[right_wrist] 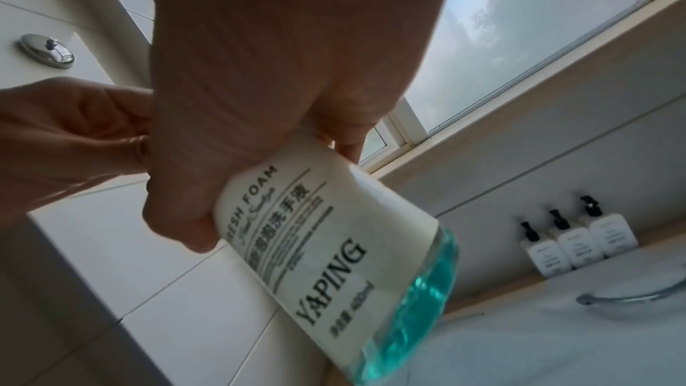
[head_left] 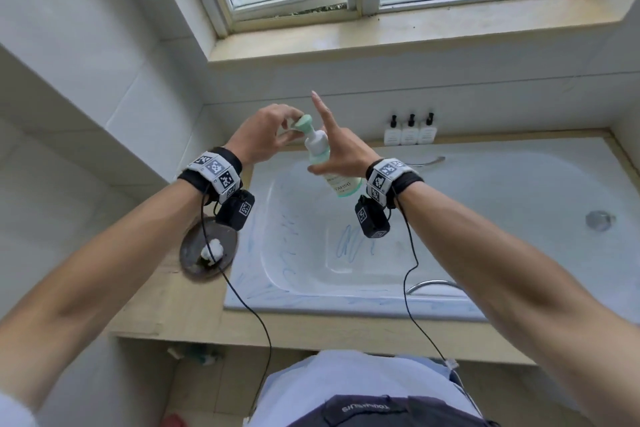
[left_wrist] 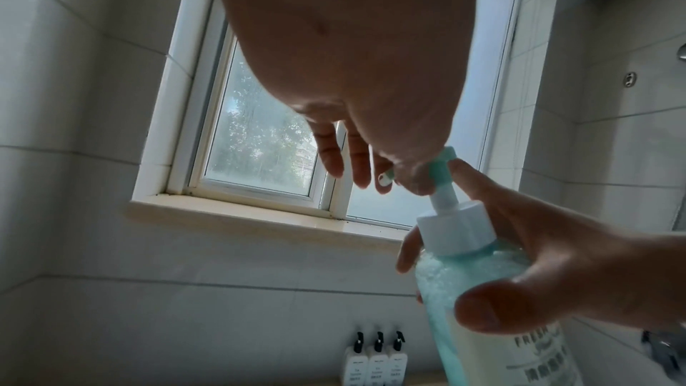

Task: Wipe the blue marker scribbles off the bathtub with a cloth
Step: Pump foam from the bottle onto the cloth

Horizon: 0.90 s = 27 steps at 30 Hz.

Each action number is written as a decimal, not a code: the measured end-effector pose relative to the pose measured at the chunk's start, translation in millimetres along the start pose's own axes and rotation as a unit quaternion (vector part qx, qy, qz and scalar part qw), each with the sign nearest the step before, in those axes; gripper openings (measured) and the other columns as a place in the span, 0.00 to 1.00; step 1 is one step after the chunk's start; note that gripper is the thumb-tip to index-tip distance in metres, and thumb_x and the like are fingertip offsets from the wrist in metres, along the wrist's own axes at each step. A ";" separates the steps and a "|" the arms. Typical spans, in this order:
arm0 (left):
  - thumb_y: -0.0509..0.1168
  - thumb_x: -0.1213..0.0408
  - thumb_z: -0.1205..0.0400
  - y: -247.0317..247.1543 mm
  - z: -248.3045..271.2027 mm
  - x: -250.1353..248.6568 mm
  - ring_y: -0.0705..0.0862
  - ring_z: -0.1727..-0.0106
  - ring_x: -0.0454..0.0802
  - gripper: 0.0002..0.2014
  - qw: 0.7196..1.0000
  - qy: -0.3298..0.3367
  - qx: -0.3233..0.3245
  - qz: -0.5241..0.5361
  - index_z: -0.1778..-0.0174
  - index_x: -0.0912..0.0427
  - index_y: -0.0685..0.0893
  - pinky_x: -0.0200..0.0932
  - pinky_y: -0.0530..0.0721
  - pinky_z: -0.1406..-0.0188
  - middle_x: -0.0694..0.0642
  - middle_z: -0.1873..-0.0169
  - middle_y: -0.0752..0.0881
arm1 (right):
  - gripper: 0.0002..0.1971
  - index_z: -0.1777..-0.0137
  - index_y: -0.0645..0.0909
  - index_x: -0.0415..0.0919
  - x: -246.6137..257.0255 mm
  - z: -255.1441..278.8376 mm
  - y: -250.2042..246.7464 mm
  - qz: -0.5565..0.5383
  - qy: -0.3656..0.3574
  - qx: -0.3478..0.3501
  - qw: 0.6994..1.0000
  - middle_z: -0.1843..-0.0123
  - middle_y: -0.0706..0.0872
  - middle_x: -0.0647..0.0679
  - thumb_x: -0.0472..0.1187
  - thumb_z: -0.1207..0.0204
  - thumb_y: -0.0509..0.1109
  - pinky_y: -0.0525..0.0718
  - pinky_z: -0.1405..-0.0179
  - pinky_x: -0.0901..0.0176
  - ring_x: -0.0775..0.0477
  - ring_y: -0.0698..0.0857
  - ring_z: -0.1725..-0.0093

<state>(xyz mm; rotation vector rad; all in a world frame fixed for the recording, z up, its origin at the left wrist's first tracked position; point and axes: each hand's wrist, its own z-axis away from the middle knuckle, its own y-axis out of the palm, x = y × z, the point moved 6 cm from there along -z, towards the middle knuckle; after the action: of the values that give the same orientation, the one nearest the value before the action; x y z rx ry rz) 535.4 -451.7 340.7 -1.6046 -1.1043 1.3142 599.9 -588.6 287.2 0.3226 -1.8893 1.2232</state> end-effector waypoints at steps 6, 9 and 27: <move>0.76 0.51 0.24 -28.3 50.4 60.0 0.81 0.55 0.47 0.18 0.999 0.009 -0.011 0.031 0.45 0.58 0.86 0.46 0.82 0.52 0.50 0.55 0.87 | 0.70 0.13 0.32 0.60 39.5 -33.8 74.0 -0.002 0.011 -0.011 1.000 0.52 0.89 0.47 0.42 0.38 0.86 0.87 0.52 0.49 0.47 0.88 0.60; 0.78 0.48 0.27 -39.1 77.8 85.6 0.83 0.55 0.47 0.20 0.999 -0.012 -0.007 0.051 0.45 0.57 0.88 0.43 0.83 0.52 0.49 0.56 0.89 | 0.68 0.12 0.36 0.60 56.9 -44.3 115.1 -0.004 0.021 0.000 1.000 0.38 0.88 0.41 0.44 0.37 0.87 0.86 0.46 0.49 0.41 0.89 0.49; 0.73 0.46 0.29 -82.9 346.1 249.1 0.79 0.55 0.50 0.15 0.925 -0.333 -0.005 -0.182 0.56 0.50 0.80 0.50 0.74 0.47 0.47 0.59 0.83 | 0.57 0.12 0.51 0.50 131.7 -117.9 341.3 -0.009 -0.004 0.176 0.984 0.17 0.71 0.38 0.49 0.33 0.86 0.70 0.21 0.49 0.39 0.72 0.20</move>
<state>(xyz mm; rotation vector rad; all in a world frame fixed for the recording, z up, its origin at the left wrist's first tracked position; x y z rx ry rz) 205.1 -176.1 280.5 -0.8855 -1.7152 1.6291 372.7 -293.1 193.0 0.5313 -1.6681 1.5448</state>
